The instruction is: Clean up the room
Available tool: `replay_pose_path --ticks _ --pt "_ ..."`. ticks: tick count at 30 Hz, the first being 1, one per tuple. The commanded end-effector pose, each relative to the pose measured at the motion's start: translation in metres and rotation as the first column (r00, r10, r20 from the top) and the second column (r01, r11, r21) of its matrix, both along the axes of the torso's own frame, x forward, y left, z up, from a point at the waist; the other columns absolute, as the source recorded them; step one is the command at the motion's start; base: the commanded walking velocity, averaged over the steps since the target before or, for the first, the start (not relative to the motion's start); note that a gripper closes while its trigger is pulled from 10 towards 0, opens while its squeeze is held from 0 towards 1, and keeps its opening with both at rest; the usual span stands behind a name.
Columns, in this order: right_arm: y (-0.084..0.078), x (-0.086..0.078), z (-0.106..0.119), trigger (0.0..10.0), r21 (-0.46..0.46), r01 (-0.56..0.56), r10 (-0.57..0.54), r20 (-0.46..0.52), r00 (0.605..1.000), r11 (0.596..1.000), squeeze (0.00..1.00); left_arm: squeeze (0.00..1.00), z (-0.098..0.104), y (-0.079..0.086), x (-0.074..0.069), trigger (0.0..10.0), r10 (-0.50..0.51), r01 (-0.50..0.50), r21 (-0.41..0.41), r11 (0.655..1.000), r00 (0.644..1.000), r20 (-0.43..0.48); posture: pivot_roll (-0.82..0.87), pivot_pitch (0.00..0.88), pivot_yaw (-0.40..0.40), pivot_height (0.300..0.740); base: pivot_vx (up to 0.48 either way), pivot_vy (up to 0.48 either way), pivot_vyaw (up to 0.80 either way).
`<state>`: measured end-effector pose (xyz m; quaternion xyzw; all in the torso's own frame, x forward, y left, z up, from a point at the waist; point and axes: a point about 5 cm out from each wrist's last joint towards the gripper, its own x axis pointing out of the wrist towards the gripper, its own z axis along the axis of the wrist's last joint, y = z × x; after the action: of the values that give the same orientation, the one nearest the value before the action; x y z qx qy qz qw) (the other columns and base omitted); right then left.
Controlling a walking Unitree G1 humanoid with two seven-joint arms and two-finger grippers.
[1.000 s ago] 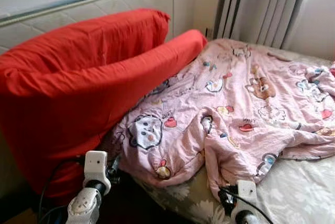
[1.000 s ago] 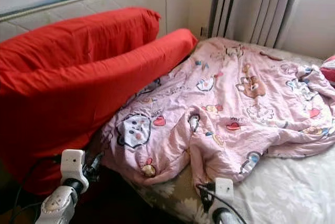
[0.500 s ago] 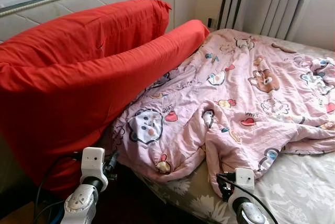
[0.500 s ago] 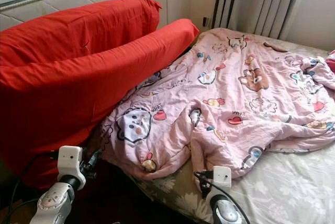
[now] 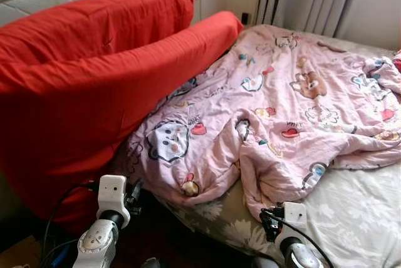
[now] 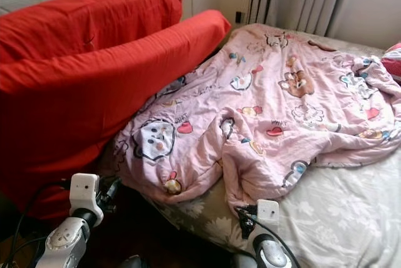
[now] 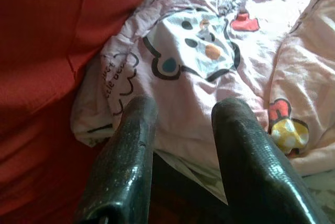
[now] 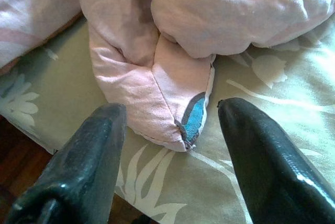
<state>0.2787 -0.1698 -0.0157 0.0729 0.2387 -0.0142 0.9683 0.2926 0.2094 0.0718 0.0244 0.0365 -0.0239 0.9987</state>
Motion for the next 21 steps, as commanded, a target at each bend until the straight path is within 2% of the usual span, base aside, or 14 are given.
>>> replay_pose_path --ticks 1,5,6,8,17,21 --pt "0.004 0.002 0.001 10.0 0.011 -0.009 0.009 -0.003 1.000 1.000 1.00 0.00 0.001 0.002 -0.002 10.0 0.005 -0.005 0.008 1.000 1.000 -0.005 0.06 0.190 0.027 0.588 0.000 0.000 0.00" --pt "0.007 0.005 0.003 10.0 0.001 -0.029 0.029 -0.006 1.000 1.000 1.00 0.00 0.001 0.002 -0.004 10.0 -0.003 0.003 0.017 1.000 1.000 -0.011 0.06 0.203 0.032 0.588 0.000 0.000 0.00" --pt "0.008 0.005 0.003 10.0 -0.003 -0.033 0.033 -0.008 0.999 0.999 0.94 0.00 0.001 0.002 -0.004 10.0 -0.004 0.004 0.017 1.000 1.000 -0.010 0.07 0.209 0.035 0.588 0.000 0.000 0.00" --pt "0.008 0.007 0.004 10.0 -0.010 -0.041 0.041 -0.009 0.999 0.999 0.00 0.00 0.002 0.002 -0.005 10.0 -0.005 0.005 0.018 1.000 1.000 -0.009 0.08 0.213 0.038 0.588 0.000 0.000 0.00" --pt "0.010 0.020 0.016 10.0 -0.027 -0.037 0.038 0.034 0.999 0.999 0.00 0.00 0.009 0.005 -0.011 10.0 -0.008 0.008 0.027 1.000 1.000 0.000 0.09 0.260 0.050 0.588 0.000 0.000 0.00" --pt "0.005 0.024 0.022 10.0 -0.061 -0.015 0.019 0.059 0.998 0.998 0.00 0.00 0.022 -0.002 -0.011 10.0 -0.018 0.018 0.020 1.000 0.999 0.035 0.10 0.310 0.052 0.588 0.000 0.000 0.00"
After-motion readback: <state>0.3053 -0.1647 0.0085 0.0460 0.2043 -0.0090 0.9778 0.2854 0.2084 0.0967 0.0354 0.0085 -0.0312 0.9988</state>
